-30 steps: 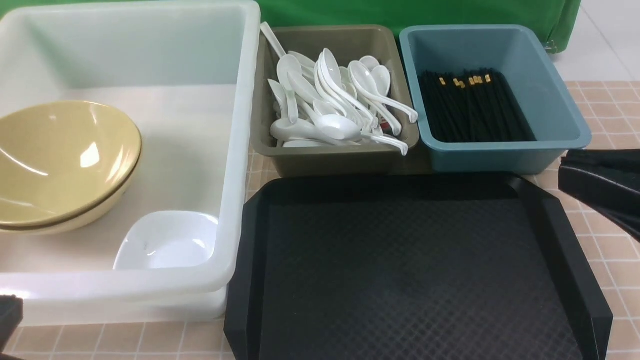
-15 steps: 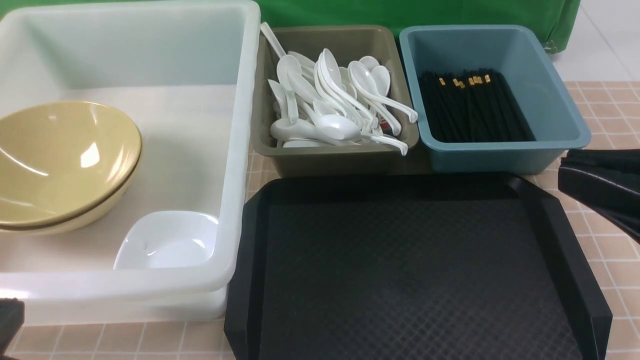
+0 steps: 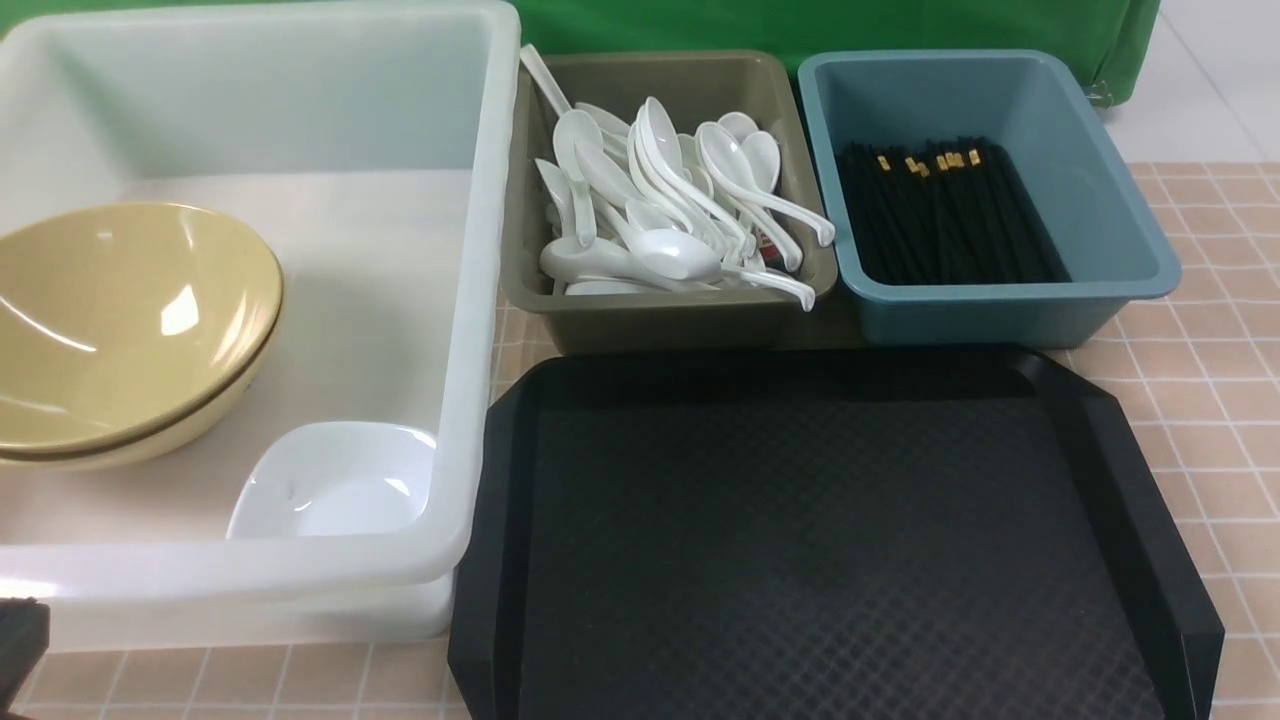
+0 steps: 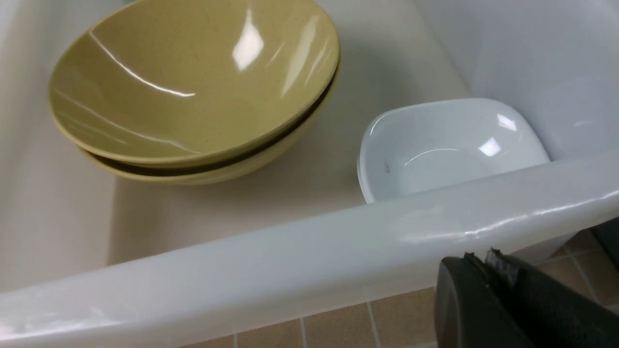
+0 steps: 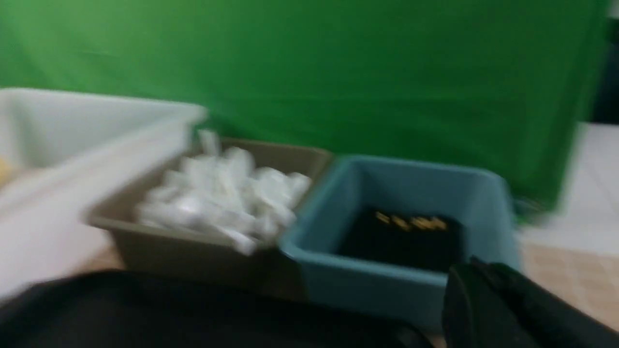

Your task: On brown table put chopsticks spoon bowls plates into blue grey white boxes.

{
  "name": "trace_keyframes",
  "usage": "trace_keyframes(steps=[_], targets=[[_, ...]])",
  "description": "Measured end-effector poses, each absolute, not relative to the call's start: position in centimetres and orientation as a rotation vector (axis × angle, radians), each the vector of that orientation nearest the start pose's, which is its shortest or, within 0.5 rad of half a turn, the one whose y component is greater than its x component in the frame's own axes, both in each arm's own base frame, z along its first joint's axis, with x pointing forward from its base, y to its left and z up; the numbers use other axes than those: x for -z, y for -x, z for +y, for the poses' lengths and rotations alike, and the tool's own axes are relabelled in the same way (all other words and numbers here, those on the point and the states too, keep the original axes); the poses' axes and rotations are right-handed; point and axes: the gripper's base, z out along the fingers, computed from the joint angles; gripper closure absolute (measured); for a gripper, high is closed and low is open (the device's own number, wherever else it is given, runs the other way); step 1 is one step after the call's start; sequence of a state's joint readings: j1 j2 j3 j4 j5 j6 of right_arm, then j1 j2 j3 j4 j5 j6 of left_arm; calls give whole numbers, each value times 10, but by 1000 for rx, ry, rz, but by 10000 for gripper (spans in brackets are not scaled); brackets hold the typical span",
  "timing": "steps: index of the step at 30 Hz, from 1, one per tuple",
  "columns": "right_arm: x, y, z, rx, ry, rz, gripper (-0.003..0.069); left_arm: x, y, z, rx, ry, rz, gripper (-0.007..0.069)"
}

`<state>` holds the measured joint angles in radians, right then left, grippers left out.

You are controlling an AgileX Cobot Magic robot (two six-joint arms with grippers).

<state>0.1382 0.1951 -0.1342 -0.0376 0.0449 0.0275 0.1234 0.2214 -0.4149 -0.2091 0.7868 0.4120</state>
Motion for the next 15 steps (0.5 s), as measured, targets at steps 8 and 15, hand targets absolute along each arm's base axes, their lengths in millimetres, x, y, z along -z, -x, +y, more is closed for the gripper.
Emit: trace_keyframes(steps=[8, 15], targets=[[-182, -56, -3, 21, -53, 1749, 623, -270, -48, -8, -87, -234, 2048, 623], [-177, -54, -4, 27, -66, 1802, 623, -270, -48, -7, -87, -235, 2049, 623]])
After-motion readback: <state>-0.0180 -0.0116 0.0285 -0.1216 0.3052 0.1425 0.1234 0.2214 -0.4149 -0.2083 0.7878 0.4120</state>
